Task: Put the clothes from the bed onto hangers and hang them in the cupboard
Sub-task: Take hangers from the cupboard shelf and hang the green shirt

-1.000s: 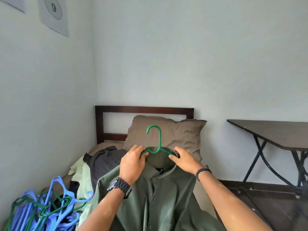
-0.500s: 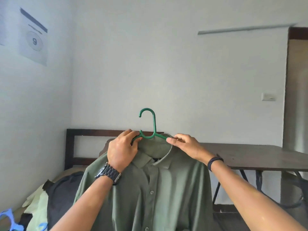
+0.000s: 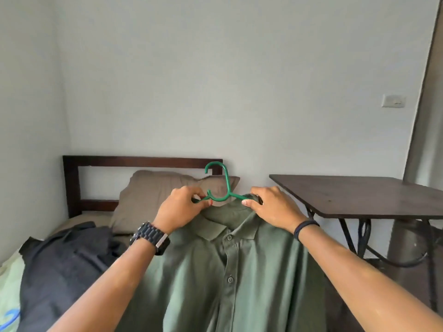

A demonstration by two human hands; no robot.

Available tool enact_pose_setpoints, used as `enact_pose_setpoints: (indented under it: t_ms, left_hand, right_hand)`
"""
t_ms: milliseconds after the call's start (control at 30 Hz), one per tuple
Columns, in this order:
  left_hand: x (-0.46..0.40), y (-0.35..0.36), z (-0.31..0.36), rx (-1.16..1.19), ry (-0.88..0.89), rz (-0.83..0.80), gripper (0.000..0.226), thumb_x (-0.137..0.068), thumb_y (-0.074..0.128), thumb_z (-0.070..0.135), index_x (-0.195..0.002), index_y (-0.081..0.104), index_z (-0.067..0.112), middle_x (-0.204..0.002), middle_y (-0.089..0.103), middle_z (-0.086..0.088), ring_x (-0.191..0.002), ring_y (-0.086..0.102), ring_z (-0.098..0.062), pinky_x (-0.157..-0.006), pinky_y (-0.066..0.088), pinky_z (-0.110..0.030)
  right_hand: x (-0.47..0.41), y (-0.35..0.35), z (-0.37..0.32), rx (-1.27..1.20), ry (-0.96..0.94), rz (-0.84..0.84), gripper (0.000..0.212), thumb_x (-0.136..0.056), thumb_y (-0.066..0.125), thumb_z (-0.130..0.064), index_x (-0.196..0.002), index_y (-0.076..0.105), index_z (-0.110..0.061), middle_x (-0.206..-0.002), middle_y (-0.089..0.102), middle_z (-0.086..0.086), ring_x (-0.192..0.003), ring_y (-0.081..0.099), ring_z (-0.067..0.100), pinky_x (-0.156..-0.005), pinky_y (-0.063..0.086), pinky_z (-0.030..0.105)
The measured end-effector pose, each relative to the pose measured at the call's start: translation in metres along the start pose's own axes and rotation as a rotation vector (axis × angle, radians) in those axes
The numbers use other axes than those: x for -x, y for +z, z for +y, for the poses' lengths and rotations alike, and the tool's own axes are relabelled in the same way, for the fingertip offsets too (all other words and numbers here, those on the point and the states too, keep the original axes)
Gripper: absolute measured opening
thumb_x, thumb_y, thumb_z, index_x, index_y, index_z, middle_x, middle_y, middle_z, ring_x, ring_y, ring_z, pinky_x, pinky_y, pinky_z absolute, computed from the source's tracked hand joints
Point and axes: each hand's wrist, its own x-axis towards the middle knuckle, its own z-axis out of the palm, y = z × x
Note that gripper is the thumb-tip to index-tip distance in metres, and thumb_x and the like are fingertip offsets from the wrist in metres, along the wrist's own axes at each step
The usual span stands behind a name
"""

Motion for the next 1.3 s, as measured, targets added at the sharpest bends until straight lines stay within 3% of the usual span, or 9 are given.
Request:
enact_pose_setpoints:
  t_ms: [100, 300, 467, 667, 800, 900, 1000, 1167, 1300]
  left_hand:
    - [-0.02, 0.021, -0.017, 0.052, -0.057, -0.082, 0.018, -0.084, 0.066, 0.041, -0.087, 0.067, 0.024, -0.084, 0.067, 0.005, -0.085, 0.062, -0.014, -0.067, 0.041, -0.024]
    - [-0.074, 0.001, -0.005, 0.034, -0.27, 0.066, 0.033, -0.079, 0.072, 0.041, -0.087, 0.059, 0.012, -0.08, 0.06, 0.0, -0.079, 0.056, -0.021, -0.065, 0.044, -0.032]
    - [-0.143, -0.053, 0.044, 0.122, -0.2, 0.145, 0.018, -0.078, 0.076, 0.029, -0.088, 0.065, 0.018, -0.076, 0.06, 0.005, -0.074, 0.054, -0.012, -0.057, 0.036, -0.014]
    - [-0.236, -0.135, 0.127, 0.179, -0.129, 0.229, 0.015, -0.076, 0.077, 0.018, -0.08, 0.065, 0.011, -0.088, 0.061, 0.0, -0.083, 0.056, -0.016, -0.068, 0.037, -0.021]
    - [-0.287, -0.188, 0.181, 0.181, -0.056, 0.268, 0.015, -0.078, 0.074, 0.01, -0.088, 0.063, 0.011, -0.089, 0.063, 0.0, -0.083, 0.055, -0.012, -0.063, 0.036, -0.011]
    - [-0.314, -0.217, 0.215, 0.163, -0.031, 0.303, 0.017, -0.077, 0.076, 0.011, -0.09, 0.065, 0.01, -0.091, 0.064, -0.005, -0.081, 0.057, -0.014, -0.07, 0.039, -0.021]
    - [-0.331, -0.23, 0.247, 0.102, 0.006, 0.317, 0.014, -0.077, 0.076, 0.014, -0.087, 0.067, 0.011, -0.1, 0.063, -0.009, -0.082, 0.056, -0.015, -0.075, 0.038, -0.022]
    - [-0.342, -0.237, 0.304, -0.066, 0.06, 0.321, 0.018, -0.082, 0.07, 0.021, -0.095, 0.066, 0.009, -0.101, 0.049, -0.005, -0.1, 0.05, -0.025, -0.079, 0.038, -0.029]
    - [-0.344, -0.248, 0.34, -0.198, 0.086, 0.365, 0.021, -0.085, 0.068, 0.024, -0.096, 0.064, 0.007, -0.109, 0.054, -0.011, -0.099, 0.054, -0.031, -0.08, 0.044, -0.036]
  right_hand:
    - [-0.017, 0.031, 0.019, 0.011, -0.037, -0.014, 0.037, -0.093, 0.051, -0.047, -0.074, 0.04, -0.017, -0.07, 0.051, -0.001, -0.071, 0.05, 0.028, -0.053, 0.031, 0.032]
    - [-0.086, 0.015, 0.023, -0.114, -0.014, -0.082, 0.037, -0.093, 0.055, -0.043, -0.075, 0.043, -0.014, -0.065, 0.045, -0.002, -0.065, 0.046, 0.026, -0.048, 0.028, 0.027]
    - [-0.162, -0.056, 0.024, -0.191, 0.011, -0.115, 0.029, -0.09, 0.059, -0.043, -0.081, 0.05, -0.017, -0.063, 0.045, -0.004, -0.065, 0.047, 0.025, -0.057, 0.036, 0.033]
    - [-0.258, -0.191, 0.016, -0.444, -0.021, -0.217, 0.012, -0.088, 0.066, -0.028, -0.1, 0.064, -0.028, -0.09, 0.063, -0.002, -0.091, 0.06, 0.017, -0.085, 0.045, 0.027]
    - [-0.298, -0.279, 0.011, -0.703, 0.026, -0.307, 0.018, -0.092, 0.062, -0.027, -0.107, 0.067, -0.019, -0.108, 0.069, 0.004, -0.101, 0.062, 0.016, -0.093, 0.042, 0.026]
    - [-0.314, -0.328, 0.016, -0.867, 0.076, -0.333, 0.027, -0.096, 0.051, -0.011, -0.119, 0.063, -0.007, -0.117, 0.064, 0.014, -0.102, 0.058, 0.021, -0.099, 0.041, 0.034]
    - [-0.316, -0.363, 0.021, -0.651, 0.044, -0.222, 0.026, -0.09, 0.062, -0.008, -0.116, 0.063, -0.008, -0.103, 0.065, 0.003, -0.097, 0.059, 0.014, -0.096, 0.044, 0.027]
    - [-0.314, -0.4, 0.029, -0.351, -0.001, 0.058, 0.015, -0.079, 0.075, -0.014, -0.084, 0.06, -0.015, -0.074, 0.056, -0.003, -0.065, 0.051, 0.008, -0.058, 0.039, 0.011]
    - [-0.305, -0.422, 0.031, -0.064, -0.183, 0.231, 0.026, -0.086, 0.067, -0.029, -0.082, 0.045, -0.015, -0.074, 0.045, -0.005, -0.072, 0.046, 0.018, -0.062, 0.036, 0.029]
